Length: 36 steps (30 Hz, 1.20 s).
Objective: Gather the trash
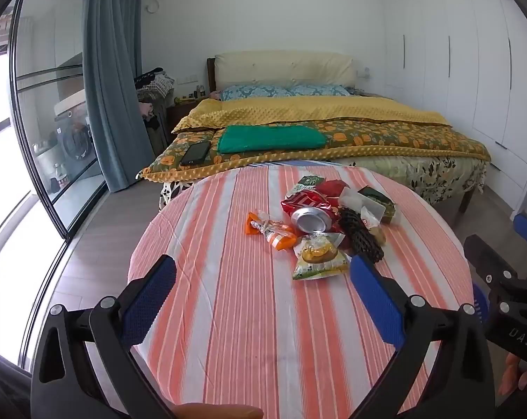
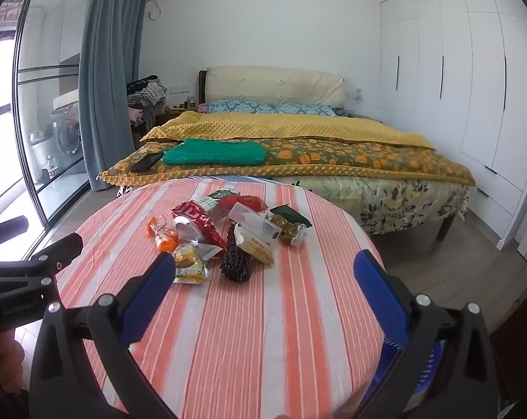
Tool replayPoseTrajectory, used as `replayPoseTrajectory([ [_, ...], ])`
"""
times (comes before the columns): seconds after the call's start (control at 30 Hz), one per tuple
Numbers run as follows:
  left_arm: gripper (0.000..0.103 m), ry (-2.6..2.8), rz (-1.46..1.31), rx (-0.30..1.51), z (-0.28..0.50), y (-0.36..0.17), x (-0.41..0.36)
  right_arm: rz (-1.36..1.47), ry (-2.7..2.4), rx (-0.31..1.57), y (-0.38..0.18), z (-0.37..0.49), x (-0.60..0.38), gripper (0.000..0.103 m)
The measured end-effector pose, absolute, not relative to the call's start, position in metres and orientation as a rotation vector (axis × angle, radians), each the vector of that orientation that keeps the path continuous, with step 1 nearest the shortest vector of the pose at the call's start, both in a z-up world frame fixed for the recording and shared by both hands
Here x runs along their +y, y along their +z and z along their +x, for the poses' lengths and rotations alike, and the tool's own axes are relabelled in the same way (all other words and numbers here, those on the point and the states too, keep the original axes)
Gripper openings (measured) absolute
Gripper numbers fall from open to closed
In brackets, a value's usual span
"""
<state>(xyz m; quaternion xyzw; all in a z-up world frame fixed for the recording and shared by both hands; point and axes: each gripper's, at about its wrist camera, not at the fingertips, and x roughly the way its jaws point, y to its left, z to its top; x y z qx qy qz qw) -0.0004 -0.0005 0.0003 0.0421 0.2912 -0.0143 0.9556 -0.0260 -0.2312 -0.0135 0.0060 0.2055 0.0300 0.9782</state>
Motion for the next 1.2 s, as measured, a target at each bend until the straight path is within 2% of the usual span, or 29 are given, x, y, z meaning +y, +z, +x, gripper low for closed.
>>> replayPoseTrajectory([
  [1.2,0.099,-0.035,0.085,0.605,-0.010,-0.019,-0.009,0.017,0.047,0.436,-0.017,-0.026,-0.235,0.098],
])
